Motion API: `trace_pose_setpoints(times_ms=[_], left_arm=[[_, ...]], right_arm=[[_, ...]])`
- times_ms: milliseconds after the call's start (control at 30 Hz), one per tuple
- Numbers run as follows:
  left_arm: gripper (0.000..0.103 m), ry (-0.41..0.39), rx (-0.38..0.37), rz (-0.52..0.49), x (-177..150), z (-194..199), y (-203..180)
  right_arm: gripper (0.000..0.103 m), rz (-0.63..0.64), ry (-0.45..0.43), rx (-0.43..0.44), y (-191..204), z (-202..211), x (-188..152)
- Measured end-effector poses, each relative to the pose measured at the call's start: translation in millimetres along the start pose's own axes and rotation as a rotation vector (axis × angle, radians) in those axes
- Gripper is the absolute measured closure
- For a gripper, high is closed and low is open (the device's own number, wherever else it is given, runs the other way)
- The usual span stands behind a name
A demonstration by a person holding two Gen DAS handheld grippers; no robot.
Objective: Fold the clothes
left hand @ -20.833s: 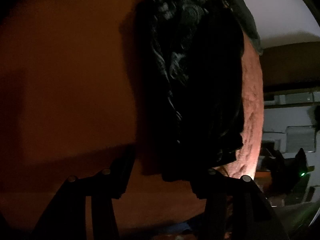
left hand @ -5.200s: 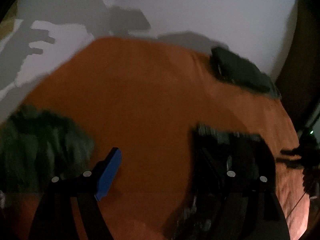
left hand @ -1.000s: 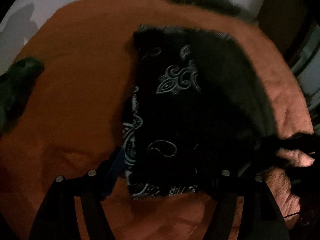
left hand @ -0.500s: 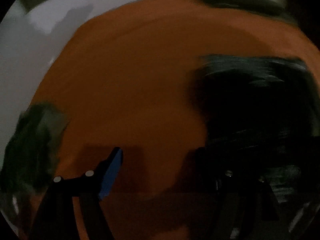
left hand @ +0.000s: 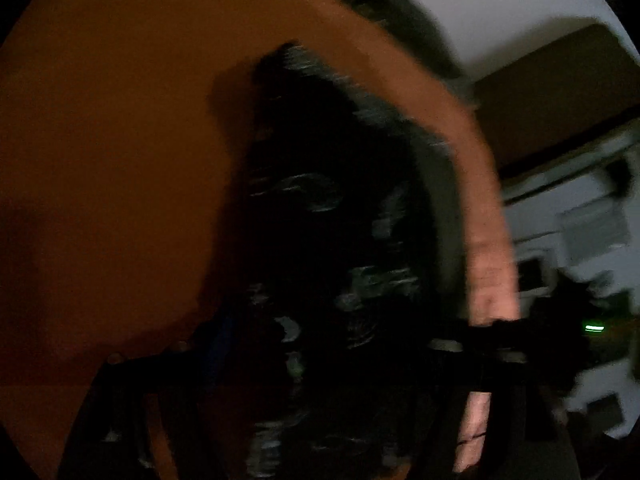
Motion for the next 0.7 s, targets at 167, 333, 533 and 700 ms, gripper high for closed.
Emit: trace_pose_setpoints(times_ms=[167, 333, 533, 700], left_arm=[[0.09, -0.077, 0.205, -0.068, -9.6, 26.0, -9.6], [0.08, 0.026, 0.363, 0.041, -8.2, 15.9, 26.2], [0.066, -0.082, 0.232, -0.034, 7.6, 28.9, -21.1], [0.064, -0.034, 0.403, -0.317, -19.1, -18.3, -66.8]], right_arm=[[0.1, -0.096, -0.032, 0.049, -17.6, 1.8, -6.1], [0.1, -0.099, -0.027, 0.033, -21.7, -2.8, -10.4], [0.1, -0.075, -0.093, 0.013, -7.6, 21.4, 4.0], [0.1, -0.038, -0.053, -0.079, 2.4, -5.8, 22.9]])
Point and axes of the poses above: each gripper's, at about its wrist camera, not at the fingertips, and z roughly against the way its jaws point, y to its left, x to its top, the point moved 2 cm from there along -z, roughly the way its jaws point, and after that the axes turned 3 degrees about -z, right-handed, at the moved point
